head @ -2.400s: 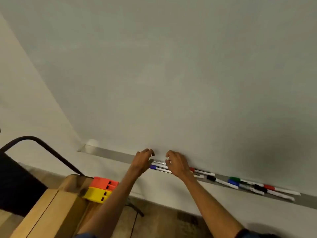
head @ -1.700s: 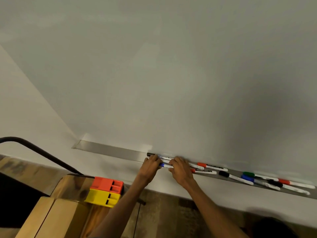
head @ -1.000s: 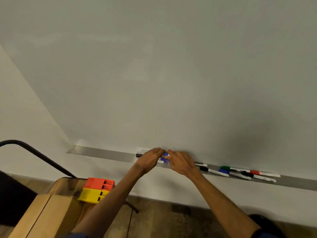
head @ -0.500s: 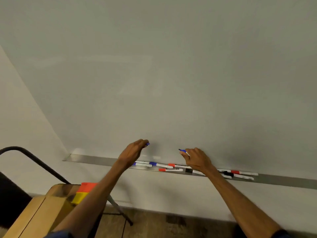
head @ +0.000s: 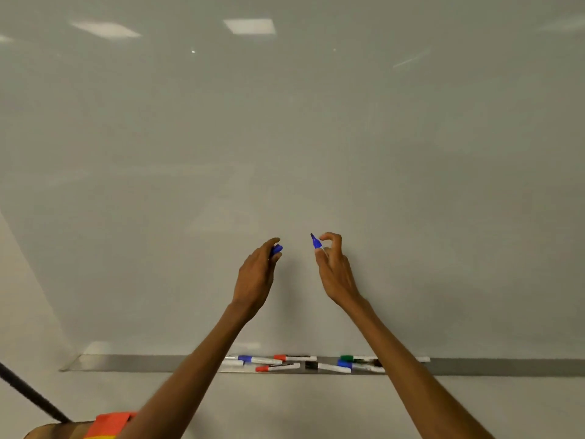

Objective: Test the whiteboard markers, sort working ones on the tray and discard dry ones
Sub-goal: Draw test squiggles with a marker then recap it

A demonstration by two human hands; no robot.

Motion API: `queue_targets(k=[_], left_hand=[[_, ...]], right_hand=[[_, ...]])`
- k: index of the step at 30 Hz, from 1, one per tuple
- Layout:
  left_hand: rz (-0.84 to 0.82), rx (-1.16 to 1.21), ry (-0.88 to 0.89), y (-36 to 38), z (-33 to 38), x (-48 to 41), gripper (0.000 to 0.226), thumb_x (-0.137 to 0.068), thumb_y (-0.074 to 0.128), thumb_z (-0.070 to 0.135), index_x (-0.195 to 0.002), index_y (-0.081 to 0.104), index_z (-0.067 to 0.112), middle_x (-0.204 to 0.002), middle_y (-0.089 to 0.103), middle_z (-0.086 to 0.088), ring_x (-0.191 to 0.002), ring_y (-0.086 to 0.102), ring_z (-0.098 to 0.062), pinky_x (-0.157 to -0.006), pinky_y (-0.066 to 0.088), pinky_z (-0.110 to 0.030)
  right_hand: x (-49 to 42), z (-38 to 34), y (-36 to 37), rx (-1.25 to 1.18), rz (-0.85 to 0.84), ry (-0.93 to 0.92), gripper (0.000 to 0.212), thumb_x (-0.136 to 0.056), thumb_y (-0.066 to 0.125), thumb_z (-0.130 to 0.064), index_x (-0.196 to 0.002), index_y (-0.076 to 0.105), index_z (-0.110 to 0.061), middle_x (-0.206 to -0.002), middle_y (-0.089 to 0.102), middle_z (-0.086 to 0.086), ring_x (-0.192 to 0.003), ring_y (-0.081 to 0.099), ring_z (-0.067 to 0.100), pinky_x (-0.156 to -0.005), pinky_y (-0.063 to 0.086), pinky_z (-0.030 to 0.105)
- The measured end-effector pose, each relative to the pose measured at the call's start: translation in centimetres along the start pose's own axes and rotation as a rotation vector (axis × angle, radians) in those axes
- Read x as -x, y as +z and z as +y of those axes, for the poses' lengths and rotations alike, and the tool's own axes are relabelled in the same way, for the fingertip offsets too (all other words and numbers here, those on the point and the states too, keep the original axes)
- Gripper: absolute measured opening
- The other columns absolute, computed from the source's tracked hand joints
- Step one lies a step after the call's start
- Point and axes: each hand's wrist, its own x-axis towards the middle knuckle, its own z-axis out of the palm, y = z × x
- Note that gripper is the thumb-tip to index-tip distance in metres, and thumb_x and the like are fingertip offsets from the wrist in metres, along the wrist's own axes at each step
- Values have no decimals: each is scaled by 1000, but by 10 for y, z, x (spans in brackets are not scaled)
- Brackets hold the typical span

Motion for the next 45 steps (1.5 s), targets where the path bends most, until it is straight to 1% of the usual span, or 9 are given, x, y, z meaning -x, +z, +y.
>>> queue_targets(k=[4, 9, 12, 15, 17, 21, 26, 30, 45], left_hand=[[302, 75, 123, -11, 46, -49, 29, -100, 47, 22, -127, 55, 13, -120, 63, 1, -110, 58, -10, -94, 46, -21], [498, 69, 188, -19, 84, -124, 32, -100, 46, 19, -130, 54, 8, -135, 56, -9, -131, 47, -21, -107, 41, -33], [504, 62, 254, -26, 95, -164, 36, -99, 49, 13, -135, 49, 6, -141, 50, -13, -136, 41, -24, -112, 35, -35], [508, 17, 334, -32, 104, -195, 40, -99, 50, 8, -138, 46, 4, -144, 46, -14, -139, 36, -25, -115, 29, -37], [506, -13, 373, -35, 108, -211, 42, -98, 49, 5, -140, 44, 3, -145, 43, -15, -140, 33, -25, -115, 28, -38], [503, -28, 408, -33, 108, -235, 47, -95, 51, -4, -141, 41, 1, -147, 40, -17, -141, 29, -27, -114, 31, -43], [474, 7, 368, -13, 94, -245, 53, -95, 47, -7, -145, 34, 3, -153, 30, -14, -143, 22, -24, -113, 33, -47], [494, 47, 374, 5, 87, -253, 63, -90, 43, -18, -148, 28, 4, -157, 19, -9, -147, 11, -18, -119, 21, -42], [603, 85, 451, 21, 79, -266, 45, -97, 49, -1, -141, 38, -5, -151, 32, -17, -144, 23, -26, -120, 18, -43]], right_hand=[[-36, -33, -38, -49, 120, -166, 23, -103, 39, -20, -109, 56, -34, -72, 54, -7, -57, 50, 5, -54, 41, 16], [-87, -72, -84, -291, 198, -183, 34, -93, 38, -17, -86, 68, -30, -74, 61, 3, -58, 50, 13, -53, 39, 28], [-108, -95, -109, -335, 222, -242, 26, -81, 39, -14, -92, 63, -20, -75, 66, 12, -63, 56, 15, -51, 38, 21], [-126, -110, -123, -267, 260, -319, 15, -84, 59, -12, -94, 53, -20, -77, 65, 11, -69, 64, 22, -58, 51, 31], [-136, -120, -129, -207, 320, -383, 22, -87, 69, -26, -91, 50, -17, -73, 63, 8, -68, 65, 22, -61, 53, 29], [-147, -139, -137, -299, 444, -414, 30, -93, 55, -42, -79, 54, -16, -64, 62, 4, -61, 59, 11, -61, 45, 26], [-166, -133, -136, -343, 446, -355, 18, -96, 43, -35, -95, 57, -23, -70, 60, 2, -58, 50, 31, -51, 37, 30], [-180, -119, -133, -290, 481, -269, 10, -94, 49, -21, -102, 44, -23, -68, 55, 4, -54, 45, 13, -48, 38, 28], [-160, -48, -99, -265, 594, -163, 17, -86, 54, -20, -76, 41, -17, -64, 55, 19, -53, 48, 18, -48, 40, 34]])
